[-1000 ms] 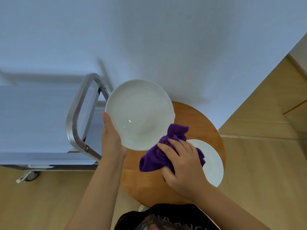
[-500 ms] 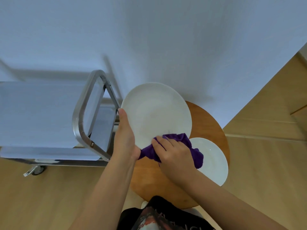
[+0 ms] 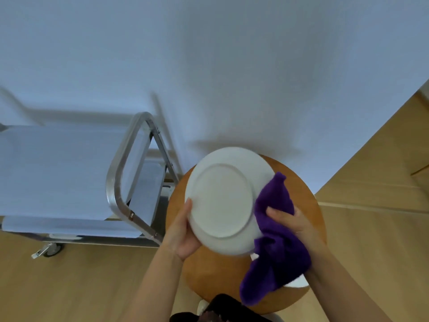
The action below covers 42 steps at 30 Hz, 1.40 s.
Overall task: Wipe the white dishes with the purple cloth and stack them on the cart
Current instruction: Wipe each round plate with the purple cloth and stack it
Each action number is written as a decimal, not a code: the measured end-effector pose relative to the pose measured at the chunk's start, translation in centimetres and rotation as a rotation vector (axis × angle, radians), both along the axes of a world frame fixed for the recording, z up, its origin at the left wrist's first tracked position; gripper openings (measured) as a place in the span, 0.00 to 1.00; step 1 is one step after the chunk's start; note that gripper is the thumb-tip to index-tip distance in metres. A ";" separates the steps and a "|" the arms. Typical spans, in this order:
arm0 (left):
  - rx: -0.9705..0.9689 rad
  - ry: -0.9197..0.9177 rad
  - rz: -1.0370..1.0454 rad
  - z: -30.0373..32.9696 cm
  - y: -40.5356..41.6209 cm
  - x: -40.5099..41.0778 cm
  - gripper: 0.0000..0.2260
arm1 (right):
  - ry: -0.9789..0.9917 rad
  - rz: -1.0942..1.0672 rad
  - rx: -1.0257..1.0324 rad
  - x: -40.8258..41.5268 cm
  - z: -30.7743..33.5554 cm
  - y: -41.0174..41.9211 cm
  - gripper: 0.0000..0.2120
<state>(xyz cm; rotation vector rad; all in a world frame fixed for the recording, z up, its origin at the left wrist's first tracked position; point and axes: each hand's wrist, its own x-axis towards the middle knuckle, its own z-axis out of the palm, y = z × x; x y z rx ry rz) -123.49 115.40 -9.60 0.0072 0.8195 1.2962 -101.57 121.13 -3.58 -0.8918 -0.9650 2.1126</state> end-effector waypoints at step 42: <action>0.343 0.824 -0.437 10.5 -0.2 2.6 0.14 | -0.991 0.023 1.181 -7.1 4.7 4.2 0.25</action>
